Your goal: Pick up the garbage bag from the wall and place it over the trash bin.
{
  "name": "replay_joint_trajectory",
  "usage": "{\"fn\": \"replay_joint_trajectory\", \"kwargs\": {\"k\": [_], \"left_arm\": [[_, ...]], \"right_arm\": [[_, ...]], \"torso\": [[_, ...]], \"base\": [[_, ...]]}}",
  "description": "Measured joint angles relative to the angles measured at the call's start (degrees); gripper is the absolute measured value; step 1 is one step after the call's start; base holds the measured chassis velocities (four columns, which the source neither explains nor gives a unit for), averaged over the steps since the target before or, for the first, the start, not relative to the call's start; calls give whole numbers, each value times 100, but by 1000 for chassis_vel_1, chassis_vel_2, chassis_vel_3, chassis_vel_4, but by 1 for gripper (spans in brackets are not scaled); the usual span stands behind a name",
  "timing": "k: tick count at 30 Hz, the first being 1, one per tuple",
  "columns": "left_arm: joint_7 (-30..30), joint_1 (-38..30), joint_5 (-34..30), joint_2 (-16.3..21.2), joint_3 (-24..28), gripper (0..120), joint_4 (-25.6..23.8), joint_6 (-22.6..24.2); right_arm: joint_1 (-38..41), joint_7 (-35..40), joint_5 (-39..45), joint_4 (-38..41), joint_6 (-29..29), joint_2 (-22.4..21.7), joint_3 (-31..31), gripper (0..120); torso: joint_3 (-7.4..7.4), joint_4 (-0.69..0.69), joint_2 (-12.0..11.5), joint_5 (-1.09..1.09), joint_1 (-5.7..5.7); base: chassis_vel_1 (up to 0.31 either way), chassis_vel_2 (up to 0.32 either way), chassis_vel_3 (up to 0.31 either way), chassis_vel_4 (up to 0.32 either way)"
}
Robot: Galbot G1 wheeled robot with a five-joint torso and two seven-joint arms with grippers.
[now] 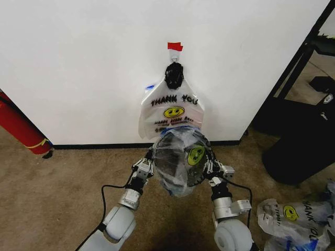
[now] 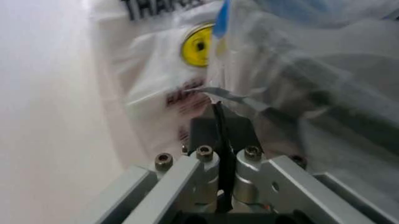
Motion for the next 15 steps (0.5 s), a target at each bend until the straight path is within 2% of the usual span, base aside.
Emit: {"fn": "replay_joint_trajectory", "kwargs": {"k": [5,8,15], "left_arm": [[352,-263,-122,-2,22,0,245,-394],[405,-310,-197,-2,15,4,318,-483],[204,30,-872,-20,-143,34,278,-498]], "right_arm": [[18,-185,1147,21,-275,-36,35,1],[49,-208,1450,11,-309,-23,40,1],[182,-225,2131,-297,-174,124,61,1]], "torso": [[0,-1,0,0,0],[0,-1,0,0,0],[0,0,0,-1,0]], "base": [[0,0,0,0],[0,0,0,0],[0,0,0,0]]}}
